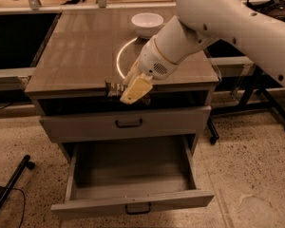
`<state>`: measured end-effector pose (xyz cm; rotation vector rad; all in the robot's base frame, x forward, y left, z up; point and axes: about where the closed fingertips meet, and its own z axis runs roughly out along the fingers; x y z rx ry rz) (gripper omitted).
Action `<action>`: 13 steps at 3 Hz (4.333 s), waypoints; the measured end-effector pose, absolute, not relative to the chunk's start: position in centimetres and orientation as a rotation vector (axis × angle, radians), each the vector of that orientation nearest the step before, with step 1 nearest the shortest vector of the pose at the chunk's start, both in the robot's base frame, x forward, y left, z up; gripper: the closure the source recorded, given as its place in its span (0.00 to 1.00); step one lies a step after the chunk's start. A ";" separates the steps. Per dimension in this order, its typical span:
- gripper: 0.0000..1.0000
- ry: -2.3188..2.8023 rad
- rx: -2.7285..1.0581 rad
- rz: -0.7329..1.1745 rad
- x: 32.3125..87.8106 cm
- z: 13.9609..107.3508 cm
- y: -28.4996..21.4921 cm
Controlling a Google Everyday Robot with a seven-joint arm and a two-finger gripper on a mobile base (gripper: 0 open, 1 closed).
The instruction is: Place rxbar chocolate into middle drawer
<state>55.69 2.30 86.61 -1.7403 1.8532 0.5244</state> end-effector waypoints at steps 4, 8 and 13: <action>1.00 1.963 -1.648 0.507 49.7 76.5 3.7; 1.00 2.122 -1.602 0.577 48.3 62.0 4.0; 0.75 2.170 -1.339 0.586 54.1 46.5 2.8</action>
Offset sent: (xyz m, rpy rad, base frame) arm -0.0236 0.0064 -0.0580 0.0002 0.0055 -0.0407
